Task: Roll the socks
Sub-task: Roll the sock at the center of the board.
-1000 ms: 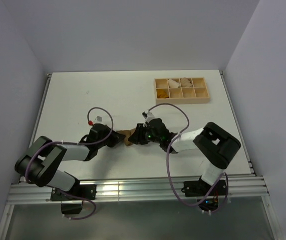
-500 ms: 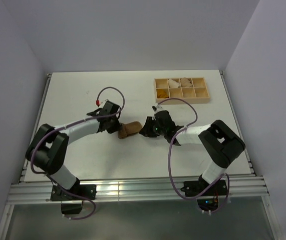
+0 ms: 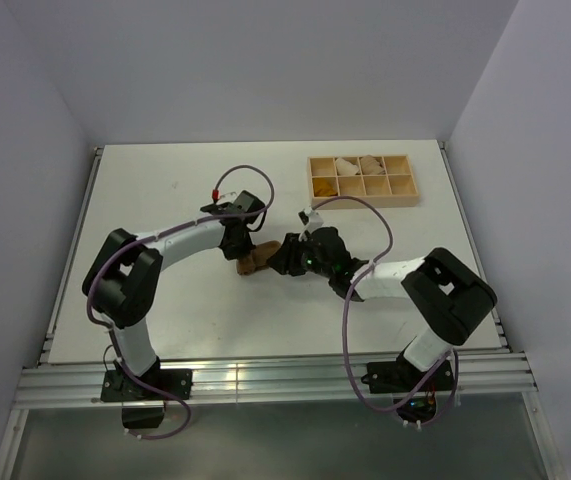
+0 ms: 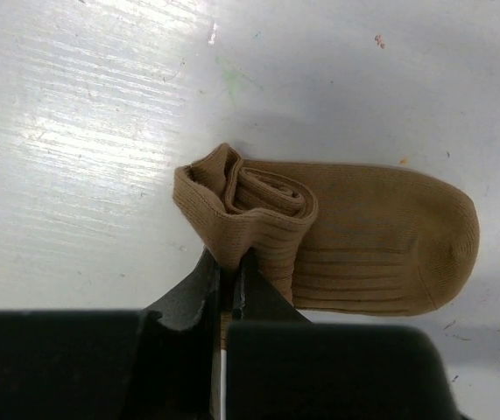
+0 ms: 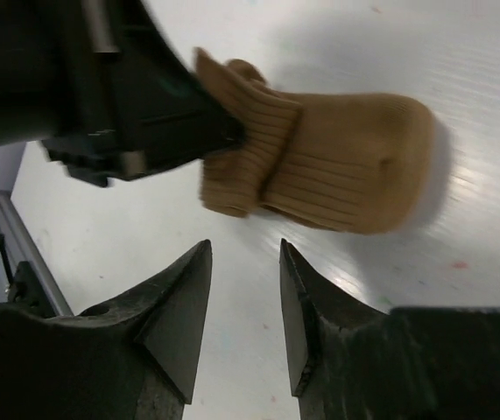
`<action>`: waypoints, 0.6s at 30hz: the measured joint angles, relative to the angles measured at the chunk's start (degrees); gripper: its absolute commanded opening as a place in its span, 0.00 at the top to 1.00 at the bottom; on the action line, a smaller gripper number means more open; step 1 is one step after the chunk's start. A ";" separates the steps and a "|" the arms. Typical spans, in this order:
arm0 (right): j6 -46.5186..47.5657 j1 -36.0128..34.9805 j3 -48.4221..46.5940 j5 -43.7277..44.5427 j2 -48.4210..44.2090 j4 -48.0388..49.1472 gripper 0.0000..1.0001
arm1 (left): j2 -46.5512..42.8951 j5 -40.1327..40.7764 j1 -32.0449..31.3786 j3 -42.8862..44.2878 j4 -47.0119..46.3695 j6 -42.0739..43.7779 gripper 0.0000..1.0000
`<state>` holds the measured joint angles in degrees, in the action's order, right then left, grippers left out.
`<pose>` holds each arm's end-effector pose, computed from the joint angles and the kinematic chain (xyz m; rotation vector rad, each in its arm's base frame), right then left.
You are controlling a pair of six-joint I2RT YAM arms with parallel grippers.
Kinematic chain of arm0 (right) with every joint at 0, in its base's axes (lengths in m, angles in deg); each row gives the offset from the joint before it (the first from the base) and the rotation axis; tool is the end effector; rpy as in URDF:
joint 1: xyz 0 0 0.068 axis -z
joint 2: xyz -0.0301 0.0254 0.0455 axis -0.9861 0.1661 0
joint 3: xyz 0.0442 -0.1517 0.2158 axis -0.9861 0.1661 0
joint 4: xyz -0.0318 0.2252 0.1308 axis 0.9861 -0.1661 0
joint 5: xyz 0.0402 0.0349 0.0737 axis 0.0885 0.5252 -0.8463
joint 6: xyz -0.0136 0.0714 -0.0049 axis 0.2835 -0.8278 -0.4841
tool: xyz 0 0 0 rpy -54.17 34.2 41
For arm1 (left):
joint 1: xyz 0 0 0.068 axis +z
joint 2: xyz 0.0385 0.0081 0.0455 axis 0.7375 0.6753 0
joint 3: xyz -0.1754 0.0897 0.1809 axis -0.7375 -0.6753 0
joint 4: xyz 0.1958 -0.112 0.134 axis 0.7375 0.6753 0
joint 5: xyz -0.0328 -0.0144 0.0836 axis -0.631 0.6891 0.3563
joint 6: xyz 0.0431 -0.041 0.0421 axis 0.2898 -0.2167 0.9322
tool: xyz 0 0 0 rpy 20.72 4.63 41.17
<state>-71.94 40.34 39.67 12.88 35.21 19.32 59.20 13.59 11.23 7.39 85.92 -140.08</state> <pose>0.2471 0.2243 0.1438 -0.2086 2.1221 1.0397 0.3067 -0.2027 0.1560 -0.4625 2.6254 -0.0623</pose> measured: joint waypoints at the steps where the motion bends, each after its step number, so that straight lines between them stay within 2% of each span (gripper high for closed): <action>1: 0.13 -0.90 -0.13 0.52 -0.04 1.05 0.49 | 0.28 0.37 -0.20 0.52 0.63 0.07 1.00; 6: 0.98 -4.61 -1.86 3.10 0.87 3.61 0.41 | 0.83 0.66 -0.35 1.46 2.58 0.61 1.00; 18: 12.09 -14.36 -3.15 13.84 7.06 10.47 0.36 | 2.10 -0.20 -0.33 3.17 4.07 1.51 1.00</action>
<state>-59.85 25.98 36.53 26.71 42.27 29.79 61.30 13.39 10.90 10.56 89.98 -138.57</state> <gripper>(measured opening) 0.628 0.046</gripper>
